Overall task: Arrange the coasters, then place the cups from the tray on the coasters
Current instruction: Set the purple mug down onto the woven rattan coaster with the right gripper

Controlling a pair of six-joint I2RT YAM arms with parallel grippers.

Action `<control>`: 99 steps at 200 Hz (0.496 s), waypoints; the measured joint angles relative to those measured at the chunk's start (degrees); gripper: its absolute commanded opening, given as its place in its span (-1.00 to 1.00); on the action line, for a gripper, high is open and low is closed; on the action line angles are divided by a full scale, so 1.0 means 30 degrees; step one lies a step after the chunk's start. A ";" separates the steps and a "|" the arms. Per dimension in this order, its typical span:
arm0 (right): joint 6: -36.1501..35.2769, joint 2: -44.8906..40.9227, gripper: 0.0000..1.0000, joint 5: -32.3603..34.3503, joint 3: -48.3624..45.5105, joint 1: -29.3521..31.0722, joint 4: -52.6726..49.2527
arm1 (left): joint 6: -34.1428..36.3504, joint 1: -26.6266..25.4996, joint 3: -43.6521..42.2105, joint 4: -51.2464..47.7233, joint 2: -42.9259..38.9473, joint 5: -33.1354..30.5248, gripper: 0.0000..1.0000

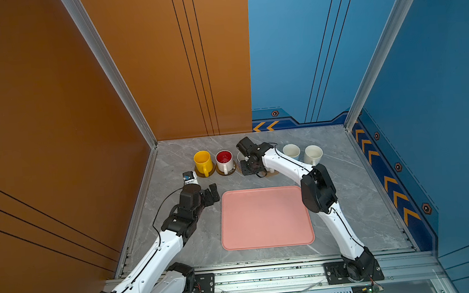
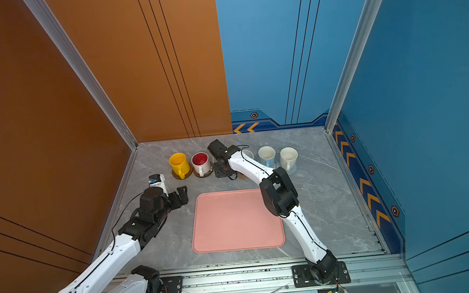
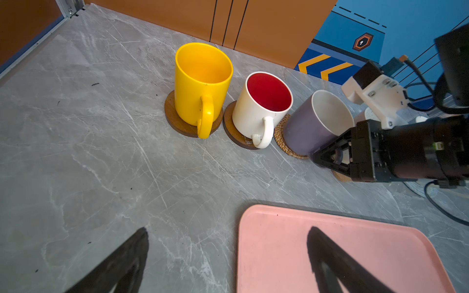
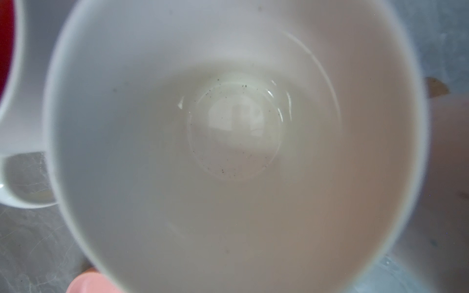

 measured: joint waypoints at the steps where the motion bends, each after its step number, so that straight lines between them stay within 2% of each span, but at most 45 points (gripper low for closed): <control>1: 0.0000 0.0007 -1.00 0.0007 0.0007 -0.0007 0.0000 | 0.0000 0.0000 0.0000 0.0000 0.0000 0.0000 0.96; 99: 0.0000 0.0131 -1.00 0.0015 0.0583 -0.0036 -0.0015 | 0.0000 0.0036 0.0000 -0.0066 -0.0022 0.0000 0.96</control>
